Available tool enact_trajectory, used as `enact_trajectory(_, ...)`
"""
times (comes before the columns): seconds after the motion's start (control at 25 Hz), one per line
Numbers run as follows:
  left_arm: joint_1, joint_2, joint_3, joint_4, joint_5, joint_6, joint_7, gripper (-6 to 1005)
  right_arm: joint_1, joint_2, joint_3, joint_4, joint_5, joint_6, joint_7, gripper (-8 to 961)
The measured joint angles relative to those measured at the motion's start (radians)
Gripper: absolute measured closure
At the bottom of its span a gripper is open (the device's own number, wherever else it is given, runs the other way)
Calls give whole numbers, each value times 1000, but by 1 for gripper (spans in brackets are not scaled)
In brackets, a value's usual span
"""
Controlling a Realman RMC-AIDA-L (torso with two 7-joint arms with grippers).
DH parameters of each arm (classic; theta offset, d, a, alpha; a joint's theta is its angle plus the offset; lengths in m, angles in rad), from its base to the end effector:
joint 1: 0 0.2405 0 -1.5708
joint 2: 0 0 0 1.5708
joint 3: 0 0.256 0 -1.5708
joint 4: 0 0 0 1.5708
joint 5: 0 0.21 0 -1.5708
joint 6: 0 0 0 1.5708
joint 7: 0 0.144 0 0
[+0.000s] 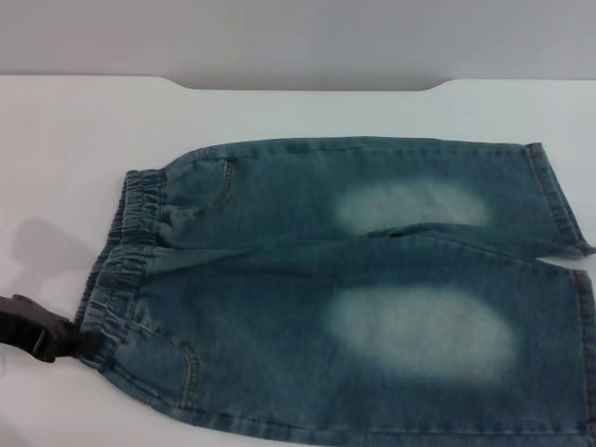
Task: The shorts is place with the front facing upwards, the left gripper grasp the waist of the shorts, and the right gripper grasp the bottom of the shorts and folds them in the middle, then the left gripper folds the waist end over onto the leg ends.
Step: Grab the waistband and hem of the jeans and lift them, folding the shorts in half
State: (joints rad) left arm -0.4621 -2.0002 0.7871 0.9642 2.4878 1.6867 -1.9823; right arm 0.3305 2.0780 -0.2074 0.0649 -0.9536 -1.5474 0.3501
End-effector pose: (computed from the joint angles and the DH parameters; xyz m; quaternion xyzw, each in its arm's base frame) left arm -0.3187 0.3018 0.0536 -0.8996 -0.4256 0.0432 0.0880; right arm 0.3703 0.2636 0.0483 -0.5269 0.2535 0.4011 0.7051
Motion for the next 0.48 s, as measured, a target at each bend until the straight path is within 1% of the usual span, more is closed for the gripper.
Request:
enact_trajectory(0.08,0,0,0,0,0,-2,3,803,0,-3,-8,-19,-9,-6,83,416)
enact_trajectory(0.2,-2,0,3,-1,1,-7,5,899,-8,-8,-30,-126,-83,-30,348,417)
enact_trajectory(0.24,-4,0,4,-1,1,-7,5,931,-12,-9,-36,-200,-135,-47,486,417)
enact_trajectory(0.32,-8,-2,6,-1,2,-7,5,936,-16,-11,-44,-330,-230,-84,736,417)
enact_trajectory(0.4,-13,-4,4,-1,1,-7,5,939,-15,-16,-54,-506,-341,-149,1016,417)
enact_trajectory(0.48,-18,-7,1,-1,-1,-7,6,939,-10,-25,-67,-662,-424,-216,1216,417)
